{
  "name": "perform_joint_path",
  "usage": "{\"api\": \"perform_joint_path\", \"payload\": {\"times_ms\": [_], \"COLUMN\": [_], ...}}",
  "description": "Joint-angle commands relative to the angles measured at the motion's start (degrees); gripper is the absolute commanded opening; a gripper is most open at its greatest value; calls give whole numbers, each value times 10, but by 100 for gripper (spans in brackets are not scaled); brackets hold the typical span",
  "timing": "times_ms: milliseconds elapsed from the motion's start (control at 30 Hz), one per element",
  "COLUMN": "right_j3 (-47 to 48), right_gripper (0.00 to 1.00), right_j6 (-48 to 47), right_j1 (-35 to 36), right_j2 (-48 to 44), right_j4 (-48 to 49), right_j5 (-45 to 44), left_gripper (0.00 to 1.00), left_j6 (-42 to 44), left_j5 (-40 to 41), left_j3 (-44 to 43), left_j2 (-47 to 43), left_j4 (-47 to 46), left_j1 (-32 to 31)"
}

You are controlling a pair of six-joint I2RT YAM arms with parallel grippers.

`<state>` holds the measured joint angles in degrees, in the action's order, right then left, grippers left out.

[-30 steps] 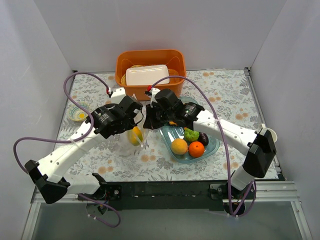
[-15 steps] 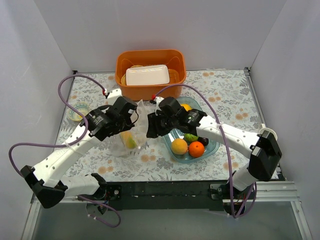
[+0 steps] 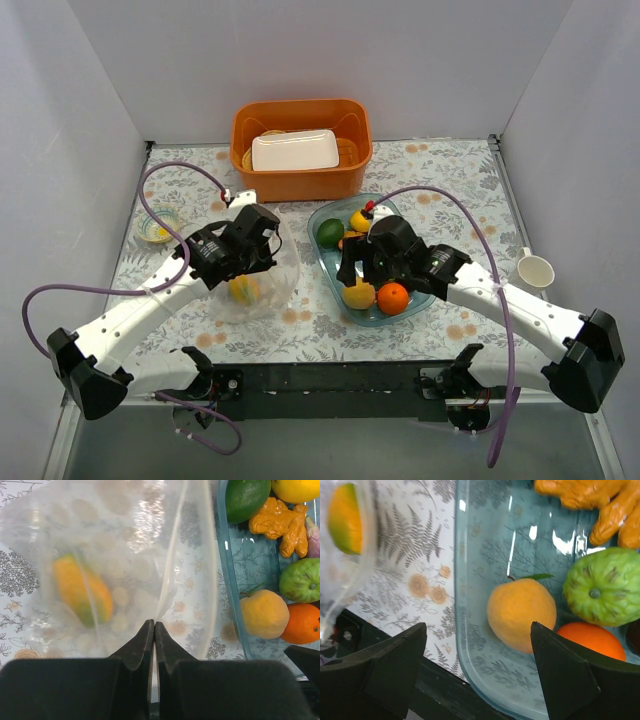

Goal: Place the food in the zip-top bag and seal the zipper
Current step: Pick up the fake fruit from the bin.

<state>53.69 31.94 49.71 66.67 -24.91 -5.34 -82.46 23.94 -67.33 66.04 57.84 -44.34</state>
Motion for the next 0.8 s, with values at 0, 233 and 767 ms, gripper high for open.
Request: {"api": "perform_joint_path", "payload": {"times_ms": [0, 233, 767], "right_j3": [-8, -8, -17], "right_gripper": [92, 94, 96], "right_j6": [25, 28, 14], "right_j1": [0, 1, -4], "right_j2": [18, 71, 162], "right_j4": [-33, -56, -4], "right_j5": [-26, -24, -22], "left_gripper": [0, 0, 0], "left_j6": [15, 19, 15], "left_j5": [-25, -20, -32], "left_j3": [5, 0, 11], "left_j2": [0, 7, -6], "left_j4": [-34, -37, -55], "left_j1": [3, 3, 3]}}
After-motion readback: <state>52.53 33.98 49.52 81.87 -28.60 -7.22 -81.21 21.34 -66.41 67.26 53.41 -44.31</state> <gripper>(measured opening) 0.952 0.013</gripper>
